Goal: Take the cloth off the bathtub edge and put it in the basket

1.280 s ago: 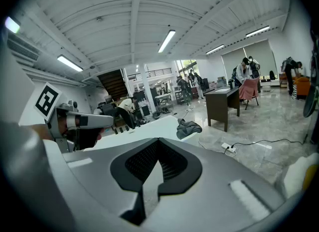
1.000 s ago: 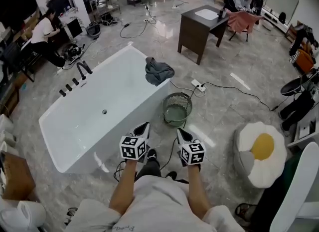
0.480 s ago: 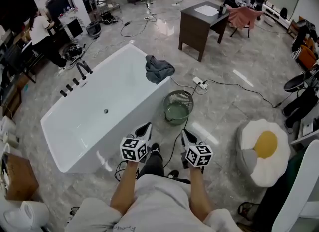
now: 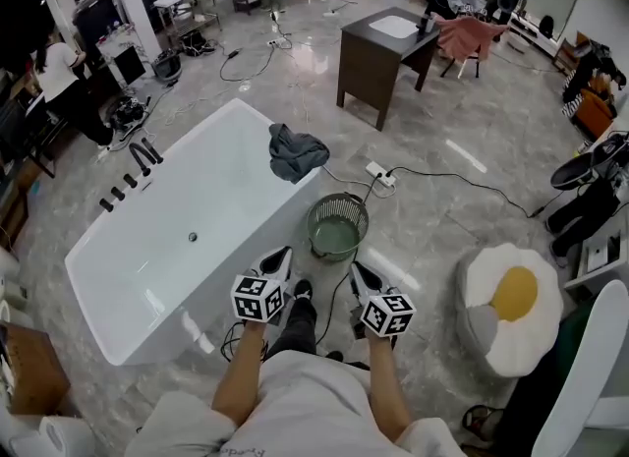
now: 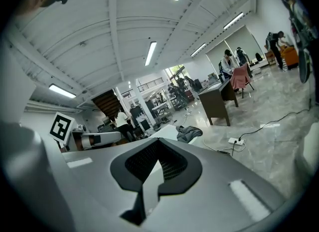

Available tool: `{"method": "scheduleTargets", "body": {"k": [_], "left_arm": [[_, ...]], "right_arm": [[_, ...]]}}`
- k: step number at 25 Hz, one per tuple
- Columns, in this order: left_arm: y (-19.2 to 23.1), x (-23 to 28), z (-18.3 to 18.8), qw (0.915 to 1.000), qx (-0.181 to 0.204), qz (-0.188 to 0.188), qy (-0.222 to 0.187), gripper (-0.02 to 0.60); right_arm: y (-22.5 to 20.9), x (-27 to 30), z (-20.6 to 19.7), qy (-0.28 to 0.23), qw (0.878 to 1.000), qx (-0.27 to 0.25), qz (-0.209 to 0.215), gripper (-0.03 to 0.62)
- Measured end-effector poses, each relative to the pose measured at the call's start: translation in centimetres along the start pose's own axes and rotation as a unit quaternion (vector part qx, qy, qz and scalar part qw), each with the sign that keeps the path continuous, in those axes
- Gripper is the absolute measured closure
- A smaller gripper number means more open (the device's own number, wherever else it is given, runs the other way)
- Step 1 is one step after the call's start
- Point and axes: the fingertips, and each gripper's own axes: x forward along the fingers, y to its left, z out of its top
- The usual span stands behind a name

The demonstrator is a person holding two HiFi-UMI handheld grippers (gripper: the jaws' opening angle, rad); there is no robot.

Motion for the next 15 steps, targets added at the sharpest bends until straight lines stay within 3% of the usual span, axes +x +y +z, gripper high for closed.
{"method": "scheduleTargets", "body": {"k": [7,15], "left_arm": [[4.7,7.9,2.7,0.9997,-0.024,-0.001,-0.002,0.525],[11.7,15.8,8.3,0.9995,-0.03,-0.009,-0.004,0.525]], "right_arm": [[-3.9,7.3,2.4,0.014,1.0,0.011,-0.016,0.594],[-6.5,18.2,6.8,0.023,0.999,0.01,-0.035,0.594]]}}
